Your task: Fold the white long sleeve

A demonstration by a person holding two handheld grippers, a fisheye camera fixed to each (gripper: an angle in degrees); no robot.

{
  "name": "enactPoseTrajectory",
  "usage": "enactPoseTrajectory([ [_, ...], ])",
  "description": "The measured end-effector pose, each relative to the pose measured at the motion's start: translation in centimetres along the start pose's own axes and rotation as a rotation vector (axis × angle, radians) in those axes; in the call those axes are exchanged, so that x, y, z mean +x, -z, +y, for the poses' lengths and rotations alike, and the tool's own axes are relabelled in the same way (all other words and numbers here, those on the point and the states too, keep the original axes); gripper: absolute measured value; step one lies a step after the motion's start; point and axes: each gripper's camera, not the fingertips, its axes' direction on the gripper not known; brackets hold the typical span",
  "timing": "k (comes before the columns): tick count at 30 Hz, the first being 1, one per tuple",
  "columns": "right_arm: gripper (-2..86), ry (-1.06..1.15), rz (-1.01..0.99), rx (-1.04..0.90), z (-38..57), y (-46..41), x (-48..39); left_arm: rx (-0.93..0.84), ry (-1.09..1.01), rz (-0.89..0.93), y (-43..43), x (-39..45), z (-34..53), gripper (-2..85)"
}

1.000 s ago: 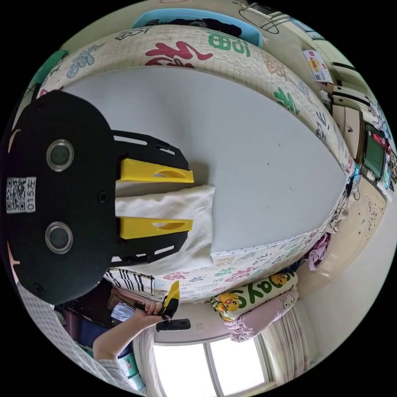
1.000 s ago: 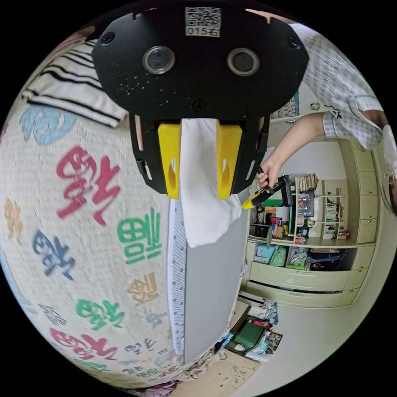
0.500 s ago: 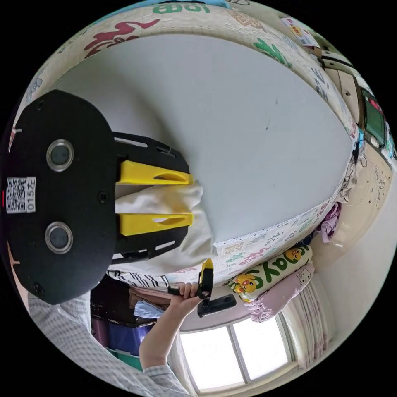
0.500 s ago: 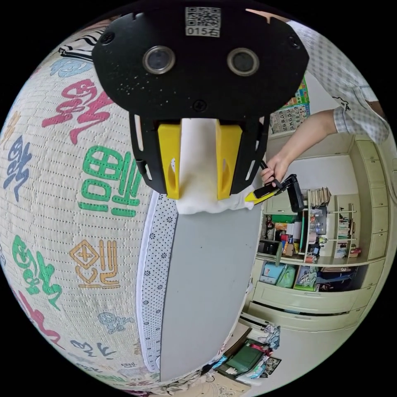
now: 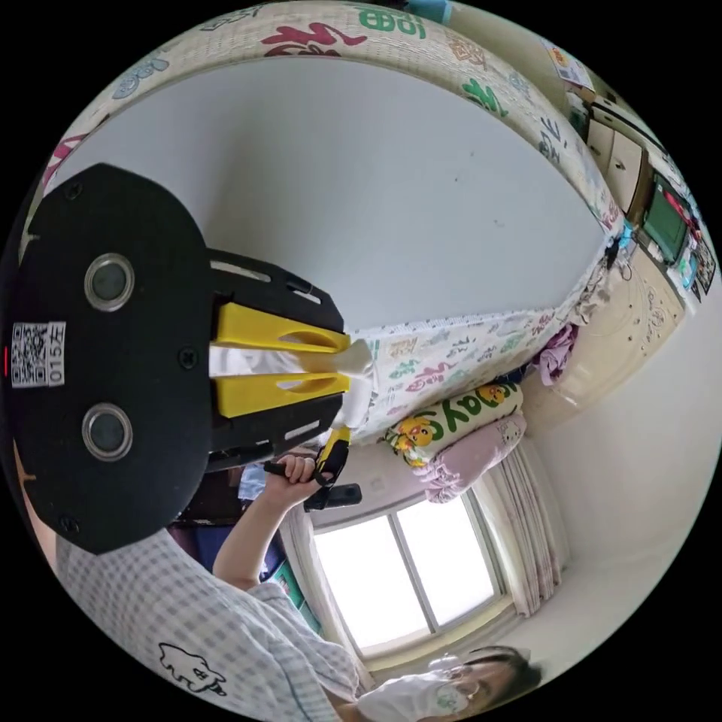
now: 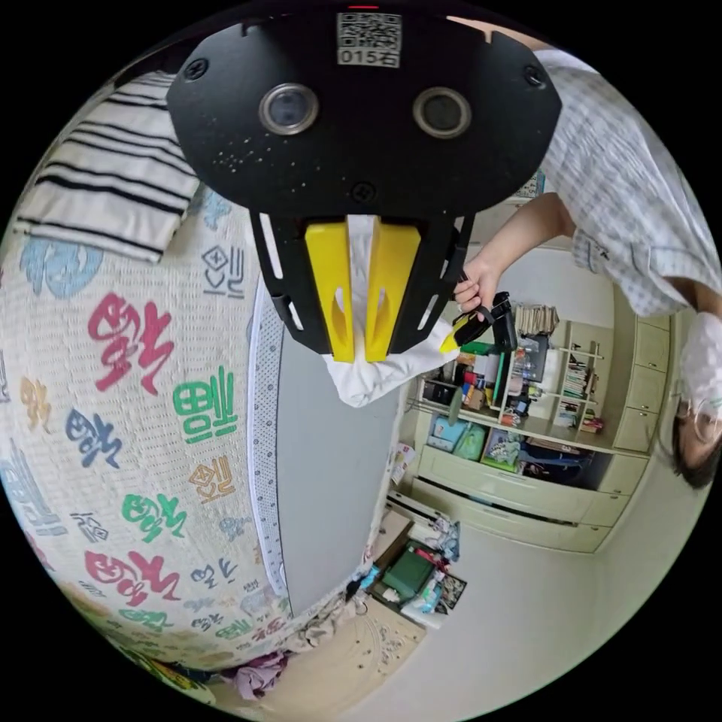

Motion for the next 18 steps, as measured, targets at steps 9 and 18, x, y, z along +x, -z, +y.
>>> enactPoseTrajectory([
  [9,1.0,-0.058,0.052,0.29,16.3,16.1,-9.3,-0.169,-0.256,0.213,1.7,17.2,4.2,3.6],
  [18,0.9,-0.147,0.233,0.42,28.8,30.2,-15.0,-0.379,-0.386,0.447,-5.5,31.5,7.4,3.8],
])
